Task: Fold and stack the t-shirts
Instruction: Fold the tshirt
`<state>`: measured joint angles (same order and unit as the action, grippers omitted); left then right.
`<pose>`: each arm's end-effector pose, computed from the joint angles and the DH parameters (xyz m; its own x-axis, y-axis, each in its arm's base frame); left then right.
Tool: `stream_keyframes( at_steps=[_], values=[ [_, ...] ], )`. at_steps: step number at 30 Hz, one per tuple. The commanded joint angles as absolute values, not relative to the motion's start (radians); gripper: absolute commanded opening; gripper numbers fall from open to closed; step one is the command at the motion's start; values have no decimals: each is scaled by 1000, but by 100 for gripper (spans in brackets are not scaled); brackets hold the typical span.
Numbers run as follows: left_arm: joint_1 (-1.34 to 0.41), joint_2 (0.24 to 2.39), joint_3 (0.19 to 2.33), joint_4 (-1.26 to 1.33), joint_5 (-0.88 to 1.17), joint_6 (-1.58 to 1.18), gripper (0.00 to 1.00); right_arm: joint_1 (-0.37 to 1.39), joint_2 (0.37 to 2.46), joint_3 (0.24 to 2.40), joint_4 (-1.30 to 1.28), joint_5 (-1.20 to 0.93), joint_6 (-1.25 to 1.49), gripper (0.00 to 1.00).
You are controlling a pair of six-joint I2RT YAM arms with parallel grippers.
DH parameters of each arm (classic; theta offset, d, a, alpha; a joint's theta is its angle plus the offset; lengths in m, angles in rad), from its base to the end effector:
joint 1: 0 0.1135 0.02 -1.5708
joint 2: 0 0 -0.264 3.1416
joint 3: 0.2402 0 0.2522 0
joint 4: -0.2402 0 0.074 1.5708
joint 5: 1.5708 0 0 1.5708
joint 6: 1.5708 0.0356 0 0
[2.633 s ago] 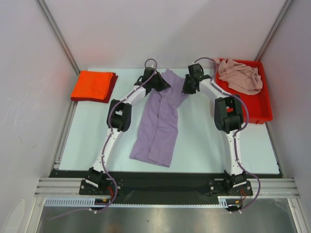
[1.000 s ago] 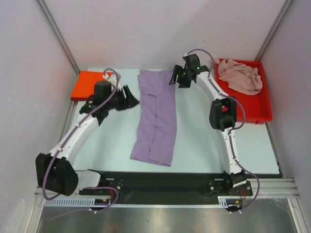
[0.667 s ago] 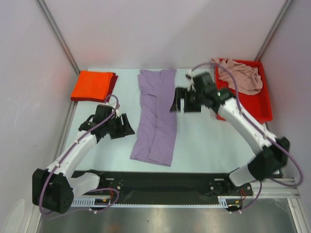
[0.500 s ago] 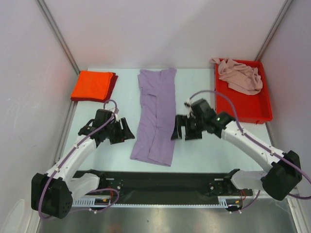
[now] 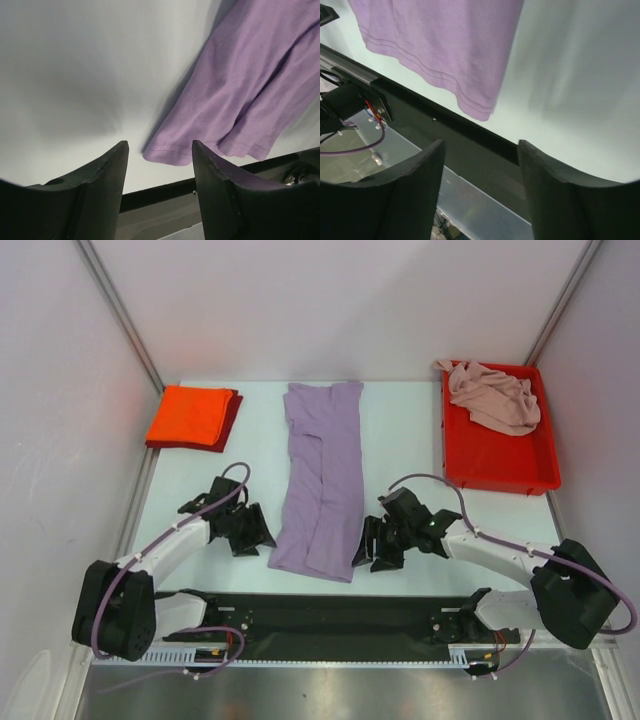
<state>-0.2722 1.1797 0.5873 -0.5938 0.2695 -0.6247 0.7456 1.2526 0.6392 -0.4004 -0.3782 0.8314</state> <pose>0.1869 -0.0620 0.1702 -0.9320 -0.3251 -0.1600 -0.2339 0.8770 -0.4196 0.1592 0.1649 0.1814 -0.9920 0.0186 -0.1246 -0.0607 0.7963 0.6018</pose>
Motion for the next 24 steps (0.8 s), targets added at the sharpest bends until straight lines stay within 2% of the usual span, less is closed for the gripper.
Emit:
stream_keyframes(
  at_steps=[1, 3, 6, 10, 15, 24],
  values=[
    [-296, 1203, 571, -537, 276, -652, 59, 764, 1276, 603, -278, -342, 919, 60],
    [-308, 1209, 557, -519, 275, -652, 56, 772, 1273, 559, -236, -295, 951, 56],
    [-321, 1169, 500, -474, 250, -713, 58, 836, 1241, 497, -161, -154, 954, 58],
    [-339, 1019, 359, -359, 244, -821, 60, 876, 1269, 443, -39, -138, 1023, 60],
    [-339, 1018, 285, -314, 230, -828, 60, 951, 1328, 427, 29, -68, 1156, 56],
    [-367, 1026, 238, -339, 229, -882, 45, 974, 1362, 345, 104, -58, 1284, 47]
  ],
)
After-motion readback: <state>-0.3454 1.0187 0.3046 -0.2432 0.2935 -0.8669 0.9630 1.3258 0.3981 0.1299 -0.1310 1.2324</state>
